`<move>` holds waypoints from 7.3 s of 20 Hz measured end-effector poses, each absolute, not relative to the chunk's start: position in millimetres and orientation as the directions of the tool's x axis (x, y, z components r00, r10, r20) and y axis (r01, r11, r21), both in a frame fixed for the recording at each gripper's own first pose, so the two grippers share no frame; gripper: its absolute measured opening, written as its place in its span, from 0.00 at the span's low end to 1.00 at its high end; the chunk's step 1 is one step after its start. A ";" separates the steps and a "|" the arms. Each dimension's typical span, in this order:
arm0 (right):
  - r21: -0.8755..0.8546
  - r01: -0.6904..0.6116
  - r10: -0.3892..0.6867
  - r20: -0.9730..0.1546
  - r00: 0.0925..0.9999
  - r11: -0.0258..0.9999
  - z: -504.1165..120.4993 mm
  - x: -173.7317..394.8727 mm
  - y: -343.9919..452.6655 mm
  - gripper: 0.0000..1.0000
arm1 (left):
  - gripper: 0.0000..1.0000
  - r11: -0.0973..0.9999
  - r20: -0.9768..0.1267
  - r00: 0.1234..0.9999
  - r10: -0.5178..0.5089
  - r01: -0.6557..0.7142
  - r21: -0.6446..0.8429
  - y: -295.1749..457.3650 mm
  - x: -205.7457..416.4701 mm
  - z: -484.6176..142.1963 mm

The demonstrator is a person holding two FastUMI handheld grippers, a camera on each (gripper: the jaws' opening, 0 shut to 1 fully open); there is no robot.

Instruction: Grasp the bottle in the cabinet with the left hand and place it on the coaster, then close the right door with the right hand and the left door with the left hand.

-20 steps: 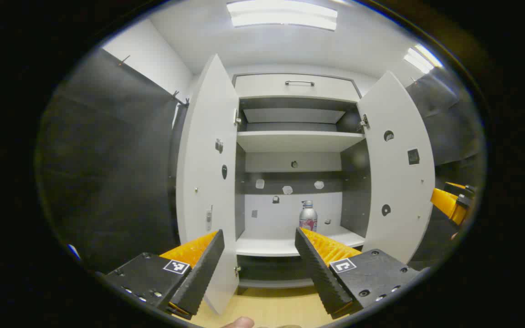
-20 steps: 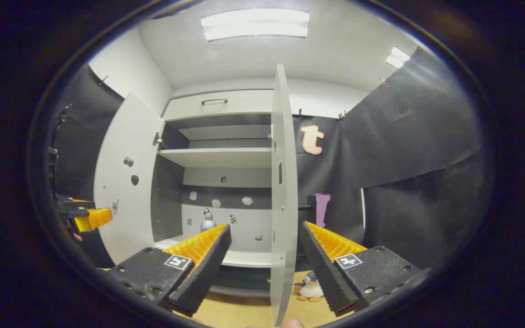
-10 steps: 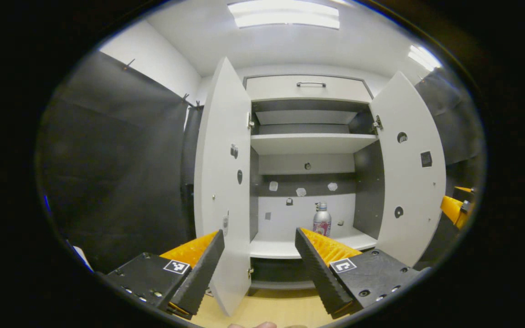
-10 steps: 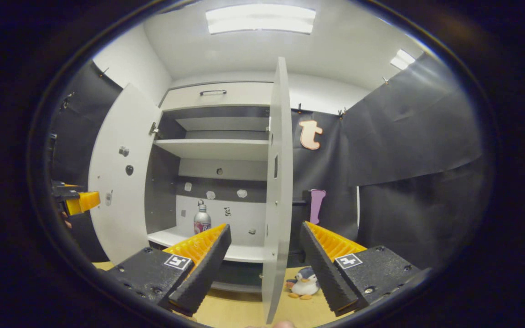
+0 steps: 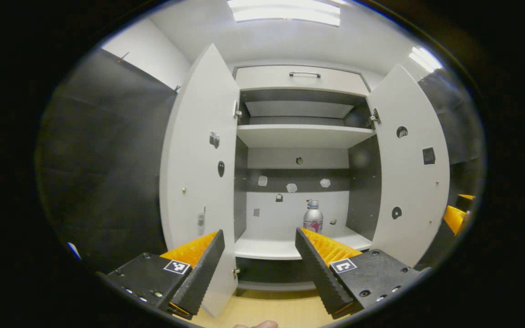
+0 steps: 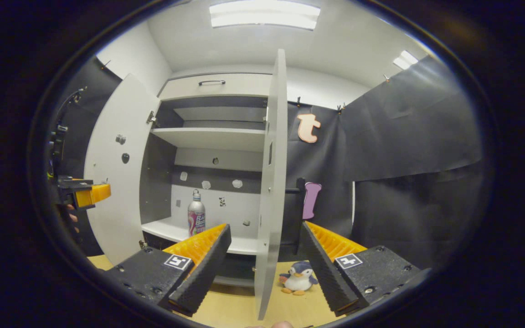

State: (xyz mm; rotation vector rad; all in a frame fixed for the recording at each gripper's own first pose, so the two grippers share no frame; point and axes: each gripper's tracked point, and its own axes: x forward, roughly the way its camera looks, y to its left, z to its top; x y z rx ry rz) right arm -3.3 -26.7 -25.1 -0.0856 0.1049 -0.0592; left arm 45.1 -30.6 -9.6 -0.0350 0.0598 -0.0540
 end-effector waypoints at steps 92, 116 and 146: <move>-0.008 0.173 -0.171 -0.213 0.962 0.985 -92.5 -21.7 -74.9 1.00 | 0.80 0.975 -0.130 0.974 -0.185 0.198 0.096 -112.4 32.9 -192.5; -0.089 0.179 -0.197 -0.301 0.933 0.980 -112.2 -41.4 -51.4 1.00 | 0.80 0.962 -0.397 0.893 -0.211 0.261 0.076 -122.1 -28.1 -367.9; -0.096 0.165 -0.188 -0.336 0.923 0.982 -127.6 -49.1 -60.6 0.99 | 0.85 0.985 -0.588 0.801 -0.114 0.168 0.037 -97.1 -45.2 -441.1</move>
